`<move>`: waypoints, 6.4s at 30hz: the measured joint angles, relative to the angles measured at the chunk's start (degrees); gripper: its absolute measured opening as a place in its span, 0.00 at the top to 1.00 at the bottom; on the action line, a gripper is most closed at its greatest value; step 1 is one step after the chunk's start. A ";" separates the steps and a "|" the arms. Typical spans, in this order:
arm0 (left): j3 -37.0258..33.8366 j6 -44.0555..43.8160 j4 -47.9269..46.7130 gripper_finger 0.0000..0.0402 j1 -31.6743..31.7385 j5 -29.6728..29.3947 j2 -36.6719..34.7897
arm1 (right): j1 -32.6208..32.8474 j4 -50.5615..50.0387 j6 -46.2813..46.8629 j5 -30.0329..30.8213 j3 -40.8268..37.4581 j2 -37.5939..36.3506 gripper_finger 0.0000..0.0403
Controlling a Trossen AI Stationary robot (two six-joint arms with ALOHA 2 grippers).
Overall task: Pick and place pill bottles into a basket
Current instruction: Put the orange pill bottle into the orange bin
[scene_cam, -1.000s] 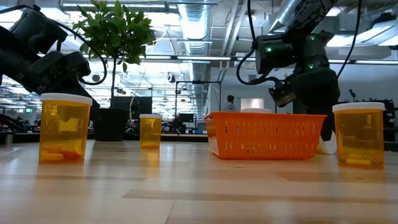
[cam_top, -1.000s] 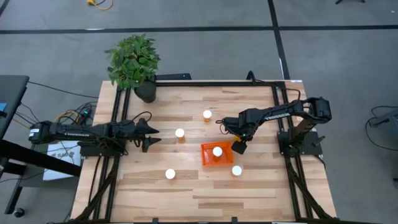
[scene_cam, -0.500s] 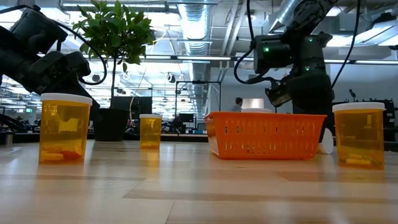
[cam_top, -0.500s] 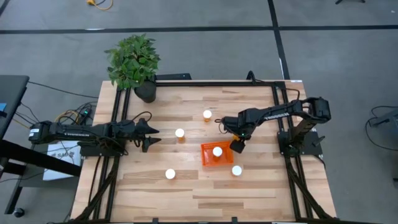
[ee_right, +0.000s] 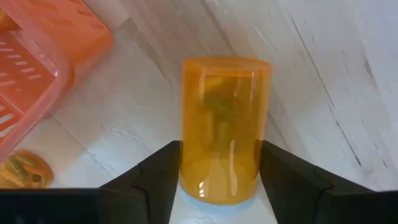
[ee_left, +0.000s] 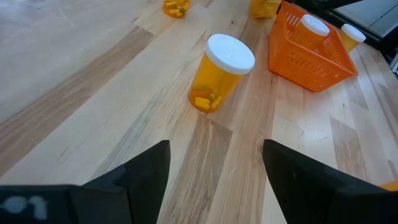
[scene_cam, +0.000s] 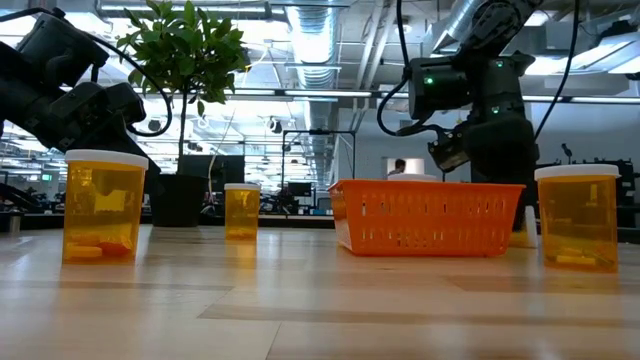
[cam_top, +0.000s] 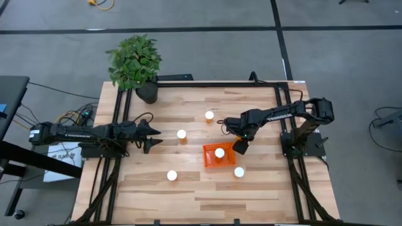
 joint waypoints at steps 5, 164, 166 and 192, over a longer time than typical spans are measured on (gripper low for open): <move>0.02 0.00 0.00 0.39 0.00 0.00 -0.01 | 0.04 -0.33 0.00 -0.39 0.00 0.00 0.56; 0.00 0.00 0.03 0.39 0.00 0.00 -0.02 | 38.64 -40.24 -39.87 46.12 38.12 25.40 0.52; 0.00 0.00 0.03 0.39 0.01 0.00 0.00 | 38.66 -40.50 -40.54 46.10 39.15 25.38 0.52; 0.00 0.00 0.00 0.39 0.01 0.02 0.00 | 37.57 -37.88 -53.05 49.11 45.03 25.29 0.53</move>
